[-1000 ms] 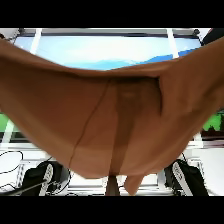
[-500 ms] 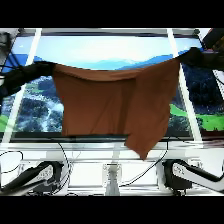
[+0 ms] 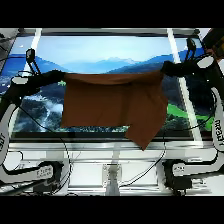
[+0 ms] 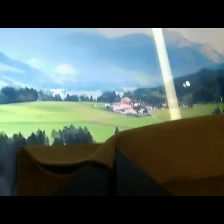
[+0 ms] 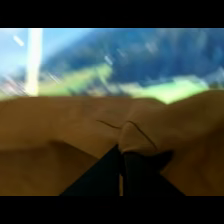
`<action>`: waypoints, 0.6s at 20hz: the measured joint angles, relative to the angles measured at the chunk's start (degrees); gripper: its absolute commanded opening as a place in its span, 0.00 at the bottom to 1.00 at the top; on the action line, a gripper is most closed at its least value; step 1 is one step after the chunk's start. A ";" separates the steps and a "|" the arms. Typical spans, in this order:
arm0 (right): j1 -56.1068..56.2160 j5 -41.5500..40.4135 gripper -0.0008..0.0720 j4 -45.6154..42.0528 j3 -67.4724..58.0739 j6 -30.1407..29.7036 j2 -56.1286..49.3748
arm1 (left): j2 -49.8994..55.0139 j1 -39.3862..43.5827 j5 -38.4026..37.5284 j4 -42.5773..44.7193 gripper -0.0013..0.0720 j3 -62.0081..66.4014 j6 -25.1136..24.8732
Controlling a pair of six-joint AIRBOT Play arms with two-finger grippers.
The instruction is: Fold the clothes and pants, and hang the long-sleeved shirts on hangers.
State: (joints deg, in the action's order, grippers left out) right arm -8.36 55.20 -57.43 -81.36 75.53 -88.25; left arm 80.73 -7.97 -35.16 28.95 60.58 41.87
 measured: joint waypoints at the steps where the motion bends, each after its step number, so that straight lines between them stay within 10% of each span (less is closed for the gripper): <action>1: 0.02 2.08 0.03 -2.47 0.00 0.52 -0.22 | 0.17 -0.20 -1.29 2.23 0.03 -0.02 1.42; 8: 0.66 11.45 0.03 -11.56 2.51 3.82 -0.94 | 1.40 -0.35 -5.60 25.79 0.04 -0.02 21.40; 9: 0.76 11.54 0.11 -11.93 3.52 4.13 -0.96 | 1.77 -0.09 -5.73 27.17 0.30 -0.02 22.73; 10: 0.85 11.39 0.36 -12.22 4.35 4.37 -0.98 | 2.21 0.33 -5.88 28.52 0.86 -0.02 23.78; 11: 0.94 11.30 0.62 -12.55 4.94 4.50 -1.01 | 2.54 0.72 -5.92 29.38 0.95 -0.02 24.35; 12: 0.98 11.26 0.66 -12.66 5.33 4.61 -1.01 | 2.73 1.11 -6.01 29.97 0.96 -0.02 25.20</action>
State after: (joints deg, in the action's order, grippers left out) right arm -7.38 66.46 -70.08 -76.03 80.14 -89.25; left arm 83.46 -6.85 -41.17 58.92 60.55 67.07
